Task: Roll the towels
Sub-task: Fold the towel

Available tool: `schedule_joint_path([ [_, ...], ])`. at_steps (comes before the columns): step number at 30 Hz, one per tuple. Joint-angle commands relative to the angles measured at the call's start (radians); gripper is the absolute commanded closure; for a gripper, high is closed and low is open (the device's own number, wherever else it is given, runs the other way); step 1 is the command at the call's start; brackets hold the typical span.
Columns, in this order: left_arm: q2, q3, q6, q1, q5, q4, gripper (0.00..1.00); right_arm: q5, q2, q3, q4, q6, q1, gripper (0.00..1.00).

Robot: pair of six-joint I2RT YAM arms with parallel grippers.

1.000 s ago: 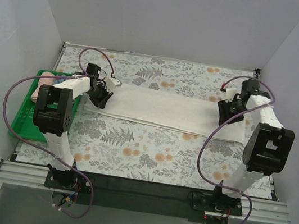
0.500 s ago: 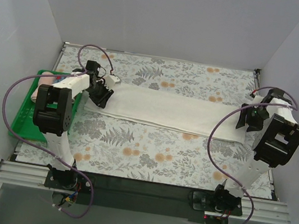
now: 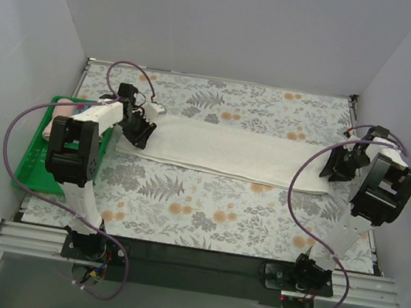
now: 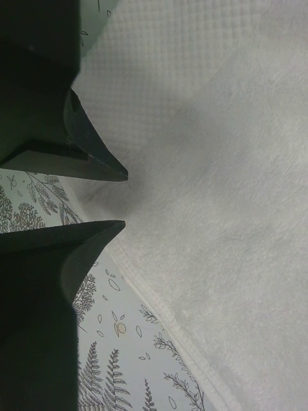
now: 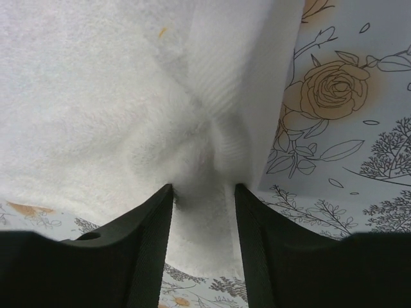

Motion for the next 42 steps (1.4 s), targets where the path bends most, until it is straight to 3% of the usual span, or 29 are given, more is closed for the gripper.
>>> schedule_joint_path([
  [1, -0.023, 0.03, -0.021, 0.006, 0.02, 0.01, 0.7, -0.107, 0.044, -0.036, 0.002, 0.027, 0.006, 0.58],
  [3, -0.023, 0.026, -0.021, 0.008, 0.019, 0.013, 0.7, -0.111, 0.046, -0.034, 0.0, 0.027, 0.004, 0.6],
  [8, -0.032, 0.015, -0.021, 0.006, 0.019, 0.012, 0.7, -0.072, -0.009, -0.04, -0.013, 0.005, -0.014, 0.44],
  [11, -0.05, 0.0, -0.021, 0.006, 0.02, 0.018, 0.7, 0.005, -0.057, -0.034, -0.017, -0.017, -0.028, 0.4],
  [12, -0.057, -0.008, -0.022, 0.006, 0.019, 0.019, 0.7, 0.026, -0.065, -0.028, -0.014, -0.022, -0.032, 0.33],
  [16, -0.084, -0.026, -0.019, 0.006, 0.031, 0.018, 0.7, 0.105, -0.063, 0.012, -0.017, -0.041, -0.06, 0.3],
  [24, -0.107, -0.026, -0.012, 0.008, 0.056, 0.013, 0.7, 0.12, -0.036, 0.061, -0.02, -0.103, -0.085, 0.3],
  [34, -0.098, -0.026, -0.024, 0.006, 0.076, 0.032, 0.7, -0.073, 0.064, 0.061, -0.07, -0.075, -0.082, 0.34],
  [42, -0.081, -0.01, -0.038, 0.006, 0.094, 0.035, 0.7, -0.154, 0.076, -0.016, -0.053, -0.077, -0.055, 0.54],
])
